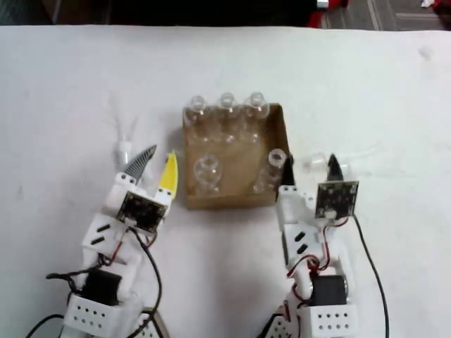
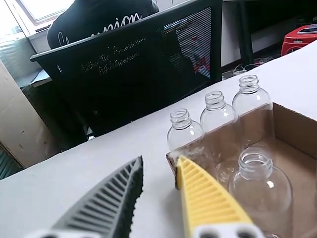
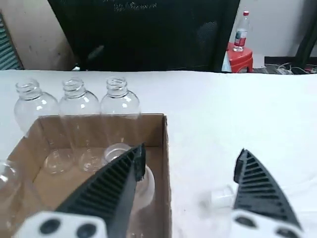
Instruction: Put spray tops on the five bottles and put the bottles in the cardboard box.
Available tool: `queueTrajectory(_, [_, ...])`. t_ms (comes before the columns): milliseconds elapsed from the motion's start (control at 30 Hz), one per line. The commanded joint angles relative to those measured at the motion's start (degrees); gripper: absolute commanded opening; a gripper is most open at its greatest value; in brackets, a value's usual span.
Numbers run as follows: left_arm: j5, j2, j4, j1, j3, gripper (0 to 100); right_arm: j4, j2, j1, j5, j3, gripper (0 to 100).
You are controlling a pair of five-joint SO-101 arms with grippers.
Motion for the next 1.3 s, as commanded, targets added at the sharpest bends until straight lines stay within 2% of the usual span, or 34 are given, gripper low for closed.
queueTrajectory(0, [-0.53,-0.57,0.26,-0.84,-0.09,11,-1.27,-0.57,6.55,-0.44,0.79,26.2])
queueTrajectory(67, [-0.53,-0.57,0.26,-0.92,-0.09,11,-1.36,-0.57,9.71,-0.70,0.79,26.2])
queueTrajectory(200, [-0.26,-0.57,0.09,-3.38,-0.18,11,-1.36,-0.57,11.91,-4.92,0.79,26.2])
queueTrajectory(367, [0.00,-0.66,-0.18,-5.32,-0.44,11,-1.36,-0.57,13.67,-5.71,0.79,25.2])
queueTrajectory(500, [0.00,-0.66,-0.18,-7.43,-1.76,11,-1.45,-0.57,13.67,-5.71,0.79,13.2])
queueTrajectory(600, [0.09,-0.66,-0.18,-12.35,-4.57,10,-2.42,-0.48,13.67,-5.27,0.79,4.2])
queueTrajectory(733, [1.14,-0.40,0.35,-17.36,-10.02,10,-2.95,-0.22,13.67,-5.19,0.79,3.8])
queueTrajectory(800, [-2.02,-0.31,2.55,-18.86,-12.84,10,-2.86,-0.22,13.49,-5.19,0.79,3.7])
queueTrajectory(933, [-16.97,-0.22,9.76,-20.97,-17.49,10,-2.24,-0.22,13.41,-5.19,0.79,3.8])
queueTrajectory(1000, [-21.54,-0.13,12.04,-21.76,-18.46,10,-2.24,-0.22,13.41,-5.19,0.79,3.8])
queueTrajectory(1267, [-24.35,3.56,15.82,-21.76,-19.87,10,-2.24,-0.22,13.41,-5.19,0.79,3.9])
